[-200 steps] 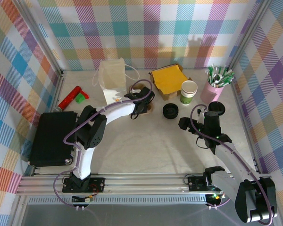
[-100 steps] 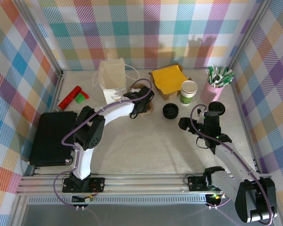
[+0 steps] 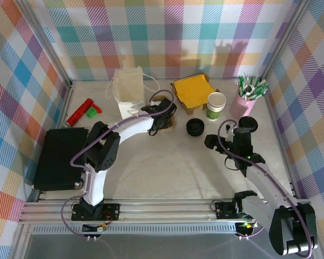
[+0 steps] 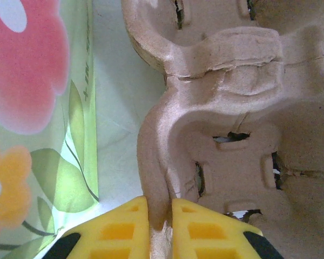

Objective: Pack the takeout coffee

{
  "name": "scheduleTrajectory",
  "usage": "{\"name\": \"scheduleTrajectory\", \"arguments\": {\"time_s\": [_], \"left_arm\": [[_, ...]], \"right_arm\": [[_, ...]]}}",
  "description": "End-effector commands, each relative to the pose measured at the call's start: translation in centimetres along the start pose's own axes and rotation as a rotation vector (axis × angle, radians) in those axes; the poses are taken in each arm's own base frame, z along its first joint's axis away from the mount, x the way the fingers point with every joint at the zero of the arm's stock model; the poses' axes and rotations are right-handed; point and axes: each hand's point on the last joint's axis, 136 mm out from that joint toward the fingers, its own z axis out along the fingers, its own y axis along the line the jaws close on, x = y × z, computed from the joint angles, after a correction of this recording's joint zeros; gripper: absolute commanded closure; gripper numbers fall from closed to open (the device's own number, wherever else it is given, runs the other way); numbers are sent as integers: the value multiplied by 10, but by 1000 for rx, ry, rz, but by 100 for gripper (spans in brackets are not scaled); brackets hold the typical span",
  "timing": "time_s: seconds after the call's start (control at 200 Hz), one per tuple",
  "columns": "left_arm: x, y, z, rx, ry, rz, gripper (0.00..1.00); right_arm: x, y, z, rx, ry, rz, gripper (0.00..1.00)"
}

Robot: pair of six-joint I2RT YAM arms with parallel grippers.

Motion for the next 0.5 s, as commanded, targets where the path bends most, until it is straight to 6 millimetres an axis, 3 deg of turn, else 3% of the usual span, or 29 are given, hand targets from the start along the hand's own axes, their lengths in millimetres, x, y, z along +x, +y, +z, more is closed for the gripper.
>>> {"name": "scheduleTrajectory", "arguments": {"time_s": [0.0, 0.26, 0.495], "left_arm": [[-13, 2, -15, 11, -22, 1, 88], [-18, -3, -29, 59, -22, -19, 100], [-26, -8, -47, 126, -26, -55, 100]], "right_arm": [[-11, 8, -1, -12, -23, -35, 13], [-12, 9, -3, -15, -30, -38, 13], [-14, 11, -8, -22, -48, -42, 13]]}}
